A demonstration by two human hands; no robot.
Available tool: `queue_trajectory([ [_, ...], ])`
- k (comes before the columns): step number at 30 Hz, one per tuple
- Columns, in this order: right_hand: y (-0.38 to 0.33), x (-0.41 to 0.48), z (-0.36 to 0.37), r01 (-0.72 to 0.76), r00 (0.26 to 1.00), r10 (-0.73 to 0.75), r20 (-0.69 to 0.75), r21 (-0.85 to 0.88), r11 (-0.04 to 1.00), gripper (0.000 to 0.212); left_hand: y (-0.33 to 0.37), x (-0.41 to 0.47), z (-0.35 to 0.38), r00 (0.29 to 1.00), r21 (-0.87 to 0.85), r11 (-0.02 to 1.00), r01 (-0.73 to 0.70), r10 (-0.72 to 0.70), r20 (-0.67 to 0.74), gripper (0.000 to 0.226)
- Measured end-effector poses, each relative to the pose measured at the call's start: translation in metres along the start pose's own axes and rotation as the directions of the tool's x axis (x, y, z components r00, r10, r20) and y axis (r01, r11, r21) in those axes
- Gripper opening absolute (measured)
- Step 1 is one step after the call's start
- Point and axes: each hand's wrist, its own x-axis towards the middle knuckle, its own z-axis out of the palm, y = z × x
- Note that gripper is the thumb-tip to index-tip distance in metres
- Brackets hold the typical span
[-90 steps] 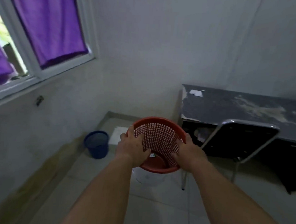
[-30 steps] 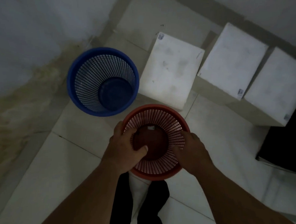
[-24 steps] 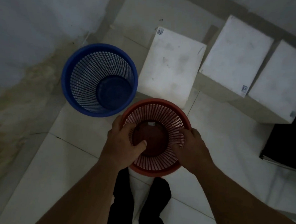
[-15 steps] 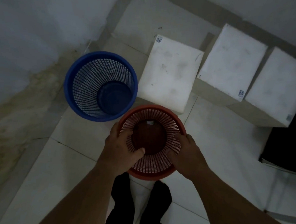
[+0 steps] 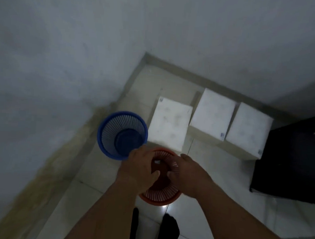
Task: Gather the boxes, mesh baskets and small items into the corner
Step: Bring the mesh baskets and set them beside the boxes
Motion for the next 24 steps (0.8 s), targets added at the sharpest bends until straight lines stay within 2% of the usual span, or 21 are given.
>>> queue_trajectory([
  [7,-0.111,-0.141,-0.147,0.0,0.96,-0.019,-0.279,-0.066,0.998,0.057,0.079,-0.092,-0.194,0.96,0.281,0.941,-0.187,0.236,-0.152,0.064],
  [13,-0.173,-0.259,-0.199,-0.049,0.845,0.053,-0.532,0.023,0.999,0.049,0.136,-0.186,-0.29,0.823,0.432,0.833,-0.344,0.489,-0.288,0.057],
  [16,-0.176,-0.323,-0.202,-0.095,0.767,0.112,-0.632,0.06,0.994,0.047,0.164,-0.226,-0.301,0.75,0.484,0.77,-0.417,0.592,-0.296,0.055],
  [19,-0.152,-0.392,-0.19,-0.212,0.698,0.25,-0.67,0.14,0.967,0.047,0.202,-0.264,-0.284,0.669,0.519,0.675,-0.525,0.704,-0.239,0.054],
  [24,-0.081,-0.515,-0.142,-0.383,0.533,0.485,-0.693,0.314,0.869,0.037,0.293,-0.347,-0.211,0.456,0.536,0.42,-0.732,0.887,-0.072,0.043],
])
